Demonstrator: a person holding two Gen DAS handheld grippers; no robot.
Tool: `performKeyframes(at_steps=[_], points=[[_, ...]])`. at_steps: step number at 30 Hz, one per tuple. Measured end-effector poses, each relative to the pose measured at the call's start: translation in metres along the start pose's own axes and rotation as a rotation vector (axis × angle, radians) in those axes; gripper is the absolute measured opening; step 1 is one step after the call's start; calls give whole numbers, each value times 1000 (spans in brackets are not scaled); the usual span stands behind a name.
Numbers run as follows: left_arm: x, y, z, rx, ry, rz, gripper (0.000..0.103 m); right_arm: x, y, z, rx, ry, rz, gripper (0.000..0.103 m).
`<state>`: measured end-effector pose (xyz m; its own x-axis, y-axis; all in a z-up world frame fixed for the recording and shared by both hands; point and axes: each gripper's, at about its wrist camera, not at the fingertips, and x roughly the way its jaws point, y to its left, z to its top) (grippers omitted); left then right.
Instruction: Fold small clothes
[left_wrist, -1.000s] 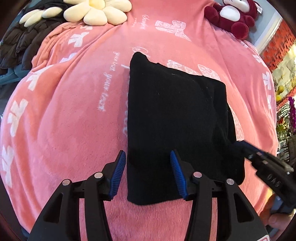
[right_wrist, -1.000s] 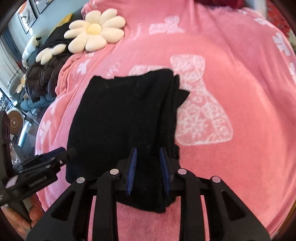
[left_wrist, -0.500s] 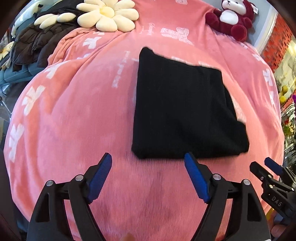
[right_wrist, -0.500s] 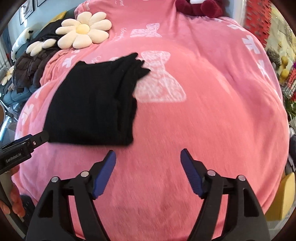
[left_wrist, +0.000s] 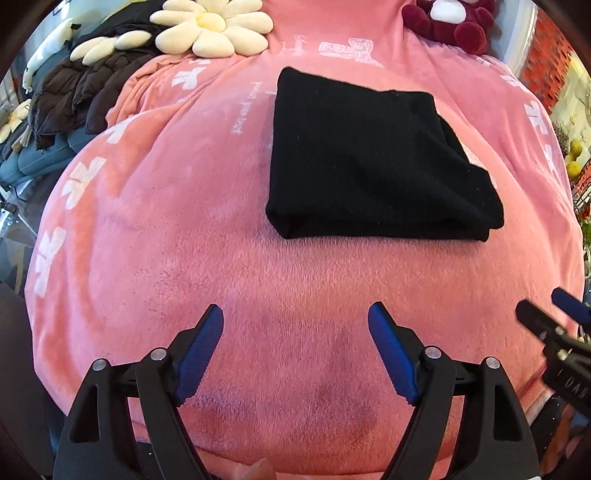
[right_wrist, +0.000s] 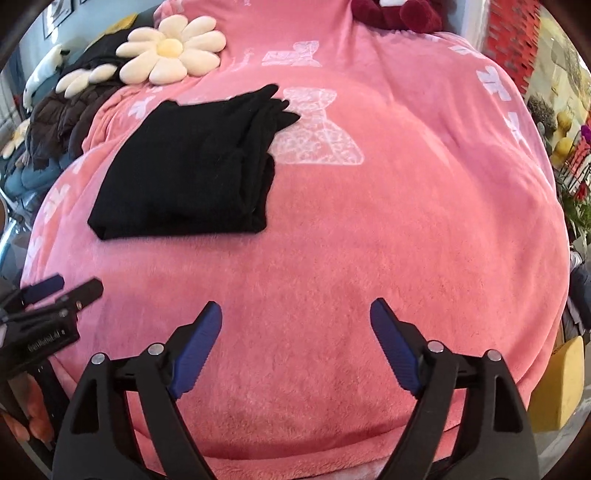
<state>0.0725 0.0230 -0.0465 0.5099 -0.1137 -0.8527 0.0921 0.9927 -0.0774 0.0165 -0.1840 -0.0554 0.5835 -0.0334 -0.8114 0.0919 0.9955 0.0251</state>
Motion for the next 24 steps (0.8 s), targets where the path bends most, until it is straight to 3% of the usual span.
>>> performKeyframes(at_steps=[24], points=[[-1,-2,-13,-19,32,4,77,-3,-5,-15,49,12,18,81]])
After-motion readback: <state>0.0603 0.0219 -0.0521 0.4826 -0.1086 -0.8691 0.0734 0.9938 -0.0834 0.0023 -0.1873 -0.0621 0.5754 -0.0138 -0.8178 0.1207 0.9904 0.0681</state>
